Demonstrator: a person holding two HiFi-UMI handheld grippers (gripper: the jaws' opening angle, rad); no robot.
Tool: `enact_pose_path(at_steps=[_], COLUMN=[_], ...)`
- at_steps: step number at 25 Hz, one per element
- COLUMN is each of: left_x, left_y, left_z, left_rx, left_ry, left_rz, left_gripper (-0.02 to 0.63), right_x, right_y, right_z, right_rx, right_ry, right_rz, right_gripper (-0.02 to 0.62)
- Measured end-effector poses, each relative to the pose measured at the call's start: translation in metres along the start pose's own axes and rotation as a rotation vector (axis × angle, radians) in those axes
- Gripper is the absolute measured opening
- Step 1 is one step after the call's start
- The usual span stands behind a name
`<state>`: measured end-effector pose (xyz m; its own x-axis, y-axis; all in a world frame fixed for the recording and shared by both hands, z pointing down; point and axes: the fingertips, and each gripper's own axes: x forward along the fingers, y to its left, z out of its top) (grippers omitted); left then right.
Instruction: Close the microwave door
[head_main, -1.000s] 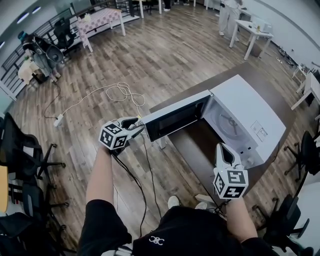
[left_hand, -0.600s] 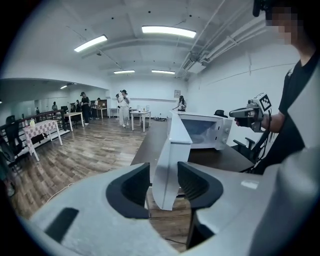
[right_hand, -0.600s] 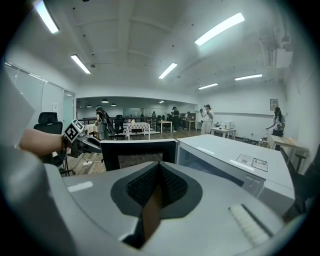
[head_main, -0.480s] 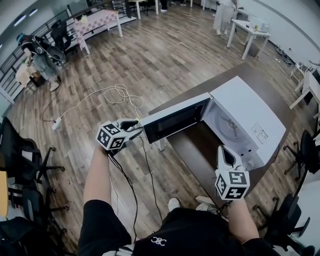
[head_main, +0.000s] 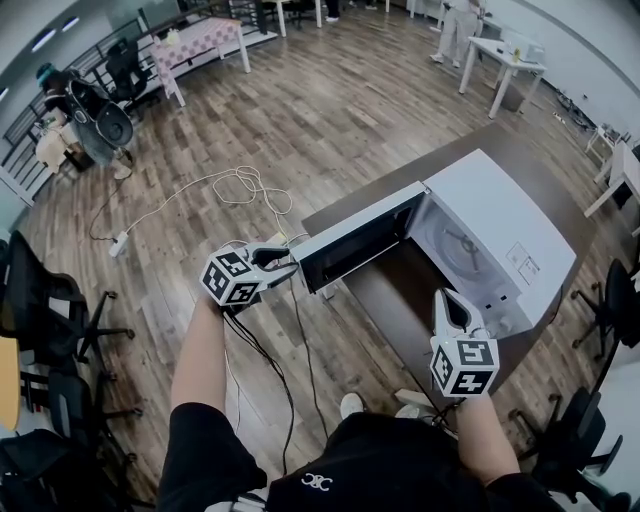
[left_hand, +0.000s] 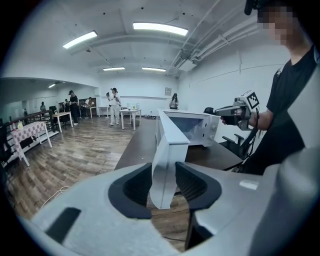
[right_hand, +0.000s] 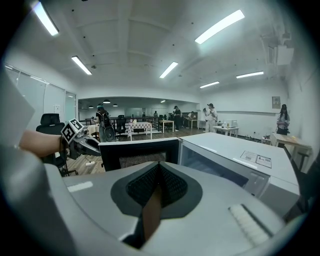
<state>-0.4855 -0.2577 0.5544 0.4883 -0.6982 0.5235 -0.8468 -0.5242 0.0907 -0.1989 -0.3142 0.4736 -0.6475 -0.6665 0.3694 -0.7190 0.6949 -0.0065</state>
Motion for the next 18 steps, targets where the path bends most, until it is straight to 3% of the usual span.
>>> enact_pose_path(at_steps=[8,11,18], left_x=[0.008,0.016,0.038], left_y=[-0.038,-0.062,-0.116], left_z=[-0.001,0.000,0.008], left_rx=[0.001,0.036,0.110], left_ry=[0.007,0.034,0.070], left_rz=[-0.083,-0.141,-0.269], left_gripper=[0.138,0.137,0.196], right_x=[-0.008,-0.012,-0.029], right_y=[0.000,-0.002,-0.013], right_z=[-0.008,-0.010,-0.012], right_rx=[0.002,0.002,0.022], right_ry=[-0.001,-0.003,-0.011], right_rz=[-0.006,-0.006,-0.031], right_gripper=[0.009,0.009,0.009])
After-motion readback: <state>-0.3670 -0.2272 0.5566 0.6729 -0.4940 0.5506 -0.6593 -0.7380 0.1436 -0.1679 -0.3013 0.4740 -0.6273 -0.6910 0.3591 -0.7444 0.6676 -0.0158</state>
